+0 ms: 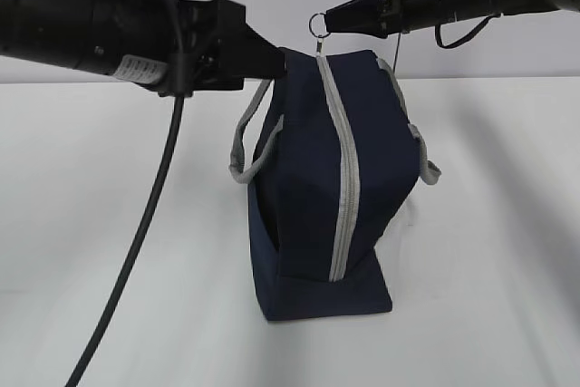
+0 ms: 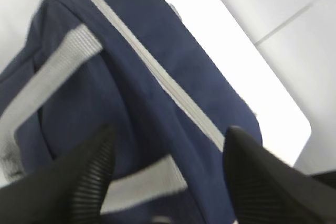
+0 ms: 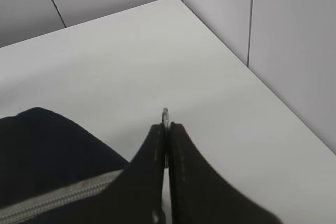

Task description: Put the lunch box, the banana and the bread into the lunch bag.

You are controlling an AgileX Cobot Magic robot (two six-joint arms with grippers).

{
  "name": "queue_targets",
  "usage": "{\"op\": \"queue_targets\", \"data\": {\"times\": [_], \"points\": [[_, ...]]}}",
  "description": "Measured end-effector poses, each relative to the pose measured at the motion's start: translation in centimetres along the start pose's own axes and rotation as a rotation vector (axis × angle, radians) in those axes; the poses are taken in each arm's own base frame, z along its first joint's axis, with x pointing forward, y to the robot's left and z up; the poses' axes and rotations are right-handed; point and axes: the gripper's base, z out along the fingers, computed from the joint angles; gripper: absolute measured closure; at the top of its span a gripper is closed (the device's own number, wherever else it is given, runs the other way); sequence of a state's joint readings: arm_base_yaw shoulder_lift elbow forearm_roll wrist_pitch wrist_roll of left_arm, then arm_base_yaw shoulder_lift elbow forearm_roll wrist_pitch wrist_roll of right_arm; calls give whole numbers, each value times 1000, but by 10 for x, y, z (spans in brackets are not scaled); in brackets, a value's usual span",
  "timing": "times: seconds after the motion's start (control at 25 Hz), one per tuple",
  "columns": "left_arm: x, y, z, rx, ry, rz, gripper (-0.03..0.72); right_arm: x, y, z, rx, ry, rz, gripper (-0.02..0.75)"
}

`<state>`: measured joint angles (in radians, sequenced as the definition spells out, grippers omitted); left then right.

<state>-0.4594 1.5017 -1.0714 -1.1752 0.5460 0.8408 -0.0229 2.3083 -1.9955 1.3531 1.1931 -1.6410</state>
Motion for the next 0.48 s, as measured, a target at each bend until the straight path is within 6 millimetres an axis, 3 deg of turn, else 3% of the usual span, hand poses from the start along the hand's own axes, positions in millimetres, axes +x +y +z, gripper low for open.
{"op": "queue_targets", "data": {"times": [0.2,0.48], "points": [[-22,19,14,-45,-38,-193,332,0,0,0,0,5,-3,738],[-44,54,33,-59,-7,-374,349,3,0,0,-2,28,-17,738]]}}
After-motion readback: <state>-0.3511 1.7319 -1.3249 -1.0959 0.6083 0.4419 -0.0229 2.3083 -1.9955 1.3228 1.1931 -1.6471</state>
